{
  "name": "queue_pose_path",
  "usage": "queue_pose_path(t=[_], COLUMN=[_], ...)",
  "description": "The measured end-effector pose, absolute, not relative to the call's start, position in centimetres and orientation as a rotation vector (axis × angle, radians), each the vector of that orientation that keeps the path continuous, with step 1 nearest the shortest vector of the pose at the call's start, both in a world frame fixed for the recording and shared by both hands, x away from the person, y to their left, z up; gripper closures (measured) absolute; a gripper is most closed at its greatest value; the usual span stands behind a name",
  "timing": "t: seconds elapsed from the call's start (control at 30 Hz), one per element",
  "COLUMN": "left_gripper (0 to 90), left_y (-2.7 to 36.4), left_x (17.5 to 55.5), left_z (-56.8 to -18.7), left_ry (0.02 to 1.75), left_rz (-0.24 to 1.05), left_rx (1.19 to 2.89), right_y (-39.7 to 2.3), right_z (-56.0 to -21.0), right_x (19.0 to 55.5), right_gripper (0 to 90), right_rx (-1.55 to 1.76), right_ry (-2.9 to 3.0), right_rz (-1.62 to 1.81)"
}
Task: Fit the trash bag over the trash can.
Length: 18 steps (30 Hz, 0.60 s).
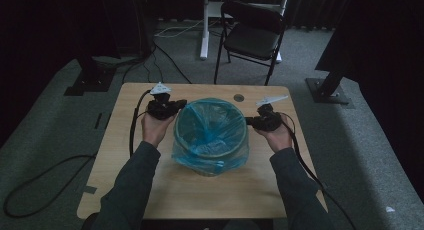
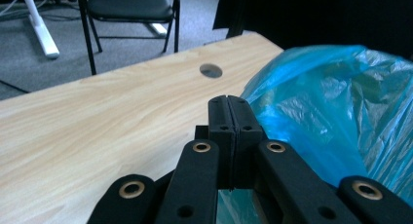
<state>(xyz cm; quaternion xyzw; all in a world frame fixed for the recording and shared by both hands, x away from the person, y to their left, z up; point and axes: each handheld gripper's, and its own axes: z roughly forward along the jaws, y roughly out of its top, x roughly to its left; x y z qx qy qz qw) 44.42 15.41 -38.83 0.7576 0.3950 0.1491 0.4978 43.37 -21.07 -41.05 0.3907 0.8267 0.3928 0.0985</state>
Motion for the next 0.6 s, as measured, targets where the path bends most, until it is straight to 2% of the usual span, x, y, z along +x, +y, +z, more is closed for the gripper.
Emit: queue_pose_path(t=[0.17,0.6], left_gripper=[88.8,89.1], left_y=[15.2,15.9], left_x=[44.6,44.3], left_z=[-38.9,-40.1], left_ry=[0.96,0.954], left_rz=[0.365,0.281], left_rx=[1.836,1.863], right_y=[-21.0,-20.8], right_z=[-41.9,-40.8], right_x=[43.7,42.0], right_gripper=[89.7,86.4], right_rx=[1.225,1.023], right_ry=[2.486,2.48], right_rz=[1.11,1.262])
